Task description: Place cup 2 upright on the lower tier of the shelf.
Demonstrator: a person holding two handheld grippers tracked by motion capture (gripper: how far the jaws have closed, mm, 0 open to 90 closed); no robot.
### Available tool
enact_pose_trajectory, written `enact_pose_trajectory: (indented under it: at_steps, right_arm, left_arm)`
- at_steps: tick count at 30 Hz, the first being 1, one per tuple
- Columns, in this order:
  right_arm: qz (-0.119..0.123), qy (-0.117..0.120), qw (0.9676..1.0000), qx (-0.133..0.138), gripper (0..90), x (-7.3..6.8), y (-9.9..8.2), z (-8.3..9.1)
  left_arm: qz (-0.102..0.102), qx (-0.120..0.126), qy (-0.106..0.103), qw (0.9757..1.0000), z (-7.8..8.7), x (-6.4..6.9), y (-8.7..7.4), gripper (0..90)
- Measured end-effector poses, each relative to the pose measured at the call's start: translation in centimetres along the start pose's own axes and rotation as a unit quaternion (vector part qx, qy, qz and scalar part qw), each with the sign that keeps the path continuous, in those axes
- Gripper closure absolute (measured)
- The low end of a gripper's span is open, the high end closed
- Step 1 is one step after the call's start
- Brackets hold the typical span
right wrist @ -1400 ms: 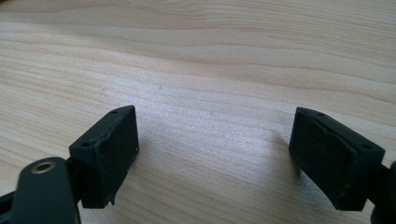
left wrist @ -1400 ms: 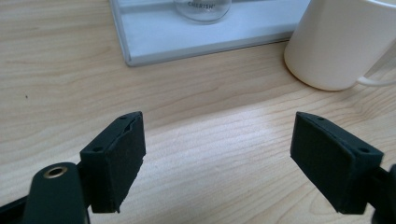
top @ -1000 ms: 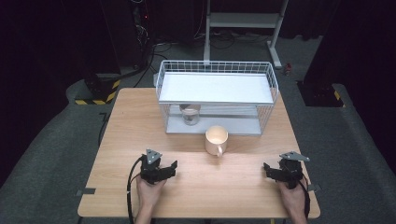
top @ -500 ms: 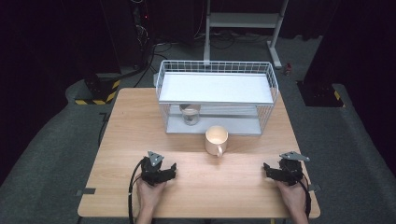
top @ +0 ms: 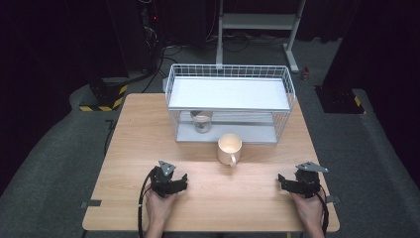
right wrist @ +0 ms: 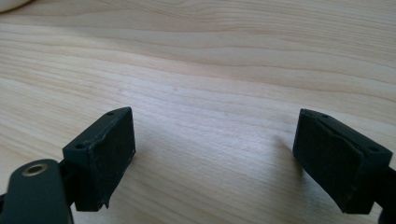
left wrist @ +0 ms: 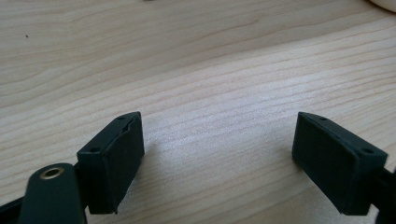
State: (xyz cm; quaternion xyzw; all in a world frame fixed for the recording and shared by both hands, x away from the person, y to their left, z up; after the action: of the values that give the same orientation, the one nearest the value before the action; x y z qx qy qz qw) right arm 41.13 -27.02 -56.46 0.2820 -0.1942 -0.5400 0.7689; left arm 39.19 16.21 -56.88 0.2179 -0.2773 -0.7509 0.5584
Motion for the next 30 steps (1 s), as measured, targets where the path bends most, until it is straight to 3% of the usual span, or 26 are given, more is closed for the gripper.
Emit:
enact_pose_trajectory:
  at_steps: [5, 8, 9, 12, 16, 21, 30]
  right_arm:
    - [0.007, 0.034, 0.9992, 0.018, 13.1, -1.6, 0.3, 0.3]
    - [0.023, 0.066, 0.9969, 0.035, 13.2, -3.4, 1.1, 0.6]
    - [0.023, 0.066, 0.9969, 0.035, 13.2, -3.4, 1.1, 0.6]
    - [0.034, 0.102, 0.9926, 0.056, 13.1, -5.2, 2.1, 0.7]
    - [0.038, 0.129, 0.9892, 0.059, 12.5, -6.3, 2.8, 0.6]
    - [0.046, 0.149, 0.9855, 0.067, 13.7, -7.7, 3.9, 0.7]
    - [0.073, 0.161, 0.9816, 0.073, 14.7, -9.4, 6.1, 0.7]
  left_arm:
    - [0.001, -0.001, -0.002, 1.0000, 0.0, 0.0, 0.0, 15.6]
    - [0.001, -0.001, -0.002, 1.0000, 0.0, 0.0, 0.0, 15.6]
    - [0.001, -0.001, -0.002, 1.0000, 0.0, 0.0, 0.0, 15.6]
    - [0.001, -0.001, -0.002, 1.0000, 0.0, 0.0, 0.0, 15.6]
    - [0.001, -0.001, -0.002, 1.0000, 0.0, 0.0, 0.0, 15.6]
    - [0.001, -0.001, -0.002, 1.0000, 0.0, 0.0, 0.0, 15.7]
    - [0.001, 0.000, -0.002, 1.0000, 0.0, 0.0, 0.0, 16.0]
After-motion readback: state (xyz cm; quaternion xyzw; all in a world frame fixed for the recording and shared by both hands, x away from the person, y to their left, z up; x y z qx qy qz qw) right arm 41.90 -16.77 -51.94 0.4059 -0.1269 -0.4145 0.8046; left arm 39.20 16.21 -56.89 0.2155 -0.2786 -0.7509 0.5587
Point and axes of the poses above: each handheld gripper's, and its own axes: z roughly backward along the jaws, y roughly out of its top, x roughly to its right, the point moved 6 cm from there along -z, roughly forward along the jaws, and after that the axes turned 6 degrees about -x, right-handed, at the moved point
